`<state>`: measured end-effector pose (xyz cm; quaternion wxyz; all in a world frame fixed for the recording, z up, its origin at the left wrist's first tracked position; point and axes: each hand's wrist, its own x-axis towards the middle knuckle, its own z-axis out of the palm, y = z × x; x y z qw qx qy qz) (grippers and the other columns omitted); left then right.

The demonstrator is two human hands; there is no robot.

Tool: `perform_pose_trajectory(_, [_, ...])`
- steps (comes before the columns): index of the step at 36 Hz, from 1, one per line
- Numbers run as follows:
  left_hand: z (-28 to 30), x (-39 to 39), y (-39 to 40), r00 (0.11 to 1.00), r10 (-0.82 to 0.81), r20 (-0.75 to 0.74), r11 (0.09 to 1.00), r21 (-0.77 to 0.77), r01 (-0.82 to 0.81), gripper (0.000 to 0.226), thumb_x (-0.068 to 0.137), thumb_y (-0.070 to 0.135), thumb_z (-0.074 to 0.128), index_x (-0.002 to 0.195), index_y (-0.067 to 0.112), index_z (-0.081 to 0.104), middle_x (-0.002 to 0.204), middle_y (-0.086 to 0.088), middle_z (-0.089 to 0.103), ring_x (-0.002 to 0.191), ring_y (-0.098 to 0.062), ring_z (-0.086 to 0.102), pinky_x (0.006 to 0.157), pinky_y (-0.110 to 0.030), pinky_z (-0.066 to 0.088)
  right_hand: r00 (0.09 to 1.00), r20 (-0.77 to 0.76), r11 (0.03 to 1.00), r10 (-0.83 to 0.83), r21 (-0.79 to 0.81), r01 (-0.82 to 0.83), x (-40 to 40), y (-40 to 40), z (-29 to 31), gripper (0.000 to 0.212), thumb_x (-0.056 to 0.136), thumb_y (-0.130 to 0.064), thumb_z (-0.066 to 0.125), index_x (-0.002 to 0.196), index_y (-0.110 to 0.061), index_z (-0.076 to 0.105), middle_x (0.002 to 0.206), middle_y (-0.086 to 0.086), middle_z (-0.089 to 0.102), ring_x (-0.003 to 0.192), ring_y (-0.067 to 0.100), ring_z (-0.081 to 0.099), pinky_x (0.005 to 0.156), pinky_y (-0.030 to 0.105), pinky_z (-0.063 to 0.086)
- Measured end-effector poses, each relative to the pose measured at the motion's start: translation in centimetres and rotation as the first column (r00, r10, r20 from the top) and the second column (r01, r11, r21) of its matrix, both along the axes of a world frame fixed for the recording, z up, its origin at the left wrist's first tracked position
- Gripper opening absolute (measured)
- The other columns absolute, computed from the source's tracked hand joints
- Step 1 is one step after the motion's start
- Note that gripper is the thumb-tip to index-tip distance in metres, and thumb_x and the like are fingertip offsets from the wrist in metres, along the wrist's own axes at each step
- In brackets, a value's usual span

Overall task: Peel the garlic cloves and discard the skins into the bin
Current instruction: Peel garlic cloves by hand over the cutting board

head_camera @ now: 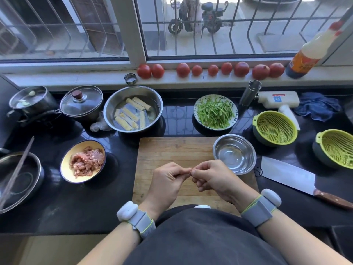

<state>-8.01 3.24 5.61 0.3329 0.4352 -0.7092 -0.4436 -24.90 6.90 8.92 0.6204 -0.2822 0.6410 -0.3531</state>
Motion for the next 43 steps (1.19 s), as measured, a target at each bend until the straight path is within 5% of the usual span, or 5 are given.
perform_pose_trajectory(11, [0.2,-0.3,-0.2,0.996,-0.027,0.088,0.989,-0.142,0.040,0.015,0.084,0.012,0.079,0.096,0.020,0.081,0.078,0.008,0.067,0.074,-0.006,0.065,0.069,-0.017,0.049,0.998,-0.054,0.999,-0.041,-0.004,0.040,0.5,-0.2,0.0,0.013,0.090,-0.002,0.061,0.078,-0.003,0.066,0.061,0.006,0.058,0.049,0.012,0.048,0.048,0.023,0.043])
perform_pose_trajectory(17, [0.1,-0.6,0.1,0.999,0.049,-0.020,0.996,0.076,-0.048,0.018,0.081,0.005,0.080,0.092,0.020,0.082,0.077,0.006,0.074,0.075,-0.011,0.071,0.072,-0.022,0.055,0.997,0.019,0.997,-0.079,0.001,0.079,0.5,-0.3,-0.3,0.013,0.090,-0.002,0.062,0.078,-0.005,0.065,0.063,0.007,0.058,0.051,0.013,0.047,0.049,0.023,0.040])
perform_pose_trajectory(26, [0.8,-1.1,0.5,0.868,0.359,-0.344,0.686,0.727,0.005,0.013,0.084,-0.009,0.069,0.089,0.001,0.077,0.086,-0.019,0.075,0.075,-0.024,0.069,0.076,-0.032,0.059,0.992,0.080,0.995,-0.097,0.006,0.097,0.7,-0.6,-0.8,0.016,0.084,0.001,0.063,0.072,-0.009,0.065,0.065,0.009,0.057,0.050,0.014,0.047,0.048,0.023,0.040])
perform_pose_trajectory(37, [0.1,-0.3,0.1,0.751,0.510,-0.421,0.423,0.882,0.208,0.021,0.084,0.002,0.066,0.104,-0.003,0.068,0.082,-0.014,0.068,0.072,-0.021,0.066,0.071,-0.031,0.060,0.995,0.026,0.993,-0.098,0.061,0.097,0.6,-0.5,-2.0,0.014,0.085,0.001,0.057,0.075,-0.008,0.062,0.065,0.010,0.056,0.049,0.015,0.045,0.048,0.025,0.039])
perform_pose_trajectory(43, [-1.6,0.5,0.1,0.860,0.466,-0.207,0.351,0.936,0.036,0.015,0.096,0.006,0.061,0.105,-0.004,0.069,0.079,-0.010,0.067,0.067,-0.019,0.065,0.066,-0.028,0.059,0.930,-0.360,0.983,0.069,0.182,-0.002,0.3,-0.6,-5.0,0.020,0.086,-0.015,0.047,0.068,-0.015,0.054,0.061,0.004,0.054,0.053,0.022,0.045,0.049,0.029,0.038])
